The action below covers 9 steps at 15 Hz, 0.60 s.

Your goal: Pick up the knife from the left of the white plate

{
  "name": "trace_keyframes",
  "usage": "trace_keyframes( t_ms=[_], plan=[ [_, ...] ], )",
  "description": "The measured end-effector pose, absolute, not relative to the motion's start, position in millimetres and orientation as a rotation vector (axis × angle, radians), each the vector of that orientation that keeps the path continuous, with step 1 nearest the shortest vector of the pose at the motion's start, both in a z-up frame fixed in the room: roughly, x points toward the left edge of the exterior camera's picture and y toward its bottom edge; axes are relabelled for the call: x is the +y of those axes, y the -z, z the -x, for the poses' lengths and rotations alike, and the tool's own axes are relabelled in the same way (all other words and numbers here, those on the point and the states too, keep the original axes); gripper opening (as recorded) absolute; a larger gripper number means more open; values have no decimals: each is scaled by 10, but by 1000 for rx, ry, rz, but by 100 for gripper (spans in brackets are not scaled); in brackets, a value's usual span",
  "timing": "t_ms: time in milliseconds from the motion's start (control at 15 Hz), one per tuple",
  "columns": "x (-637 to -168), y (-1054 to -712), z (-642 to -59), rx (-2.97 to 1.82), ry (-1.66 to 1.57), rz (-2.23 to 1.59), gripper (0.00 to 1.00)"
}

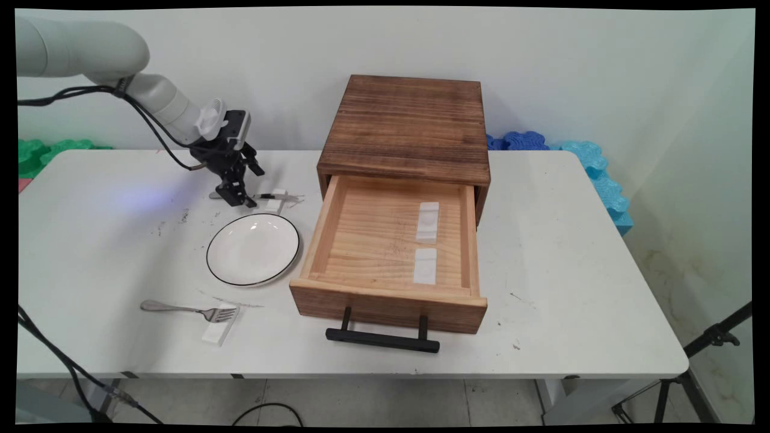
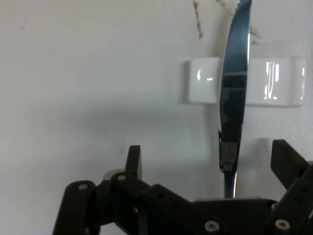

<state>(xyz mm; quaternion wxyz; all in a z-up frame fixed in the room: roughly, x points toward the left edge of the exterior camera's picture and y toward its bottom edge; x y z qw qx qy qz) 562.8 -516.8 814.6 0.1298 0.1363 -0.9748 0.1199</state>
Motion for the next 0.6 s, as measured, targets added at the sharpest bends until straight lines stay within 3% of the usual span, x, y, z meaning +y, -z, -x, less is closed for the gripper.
trace_keyframes(
  t_ms=[200,267,600],
  plan=[
    [-5186,-8130,-5612,-2835,-347,-391,100],
    [-5190,-8126,-5608,-2835,-347,-390,0],
    [-5200,-8121,-5588,-2834,-344,-386,0]
  ],
)
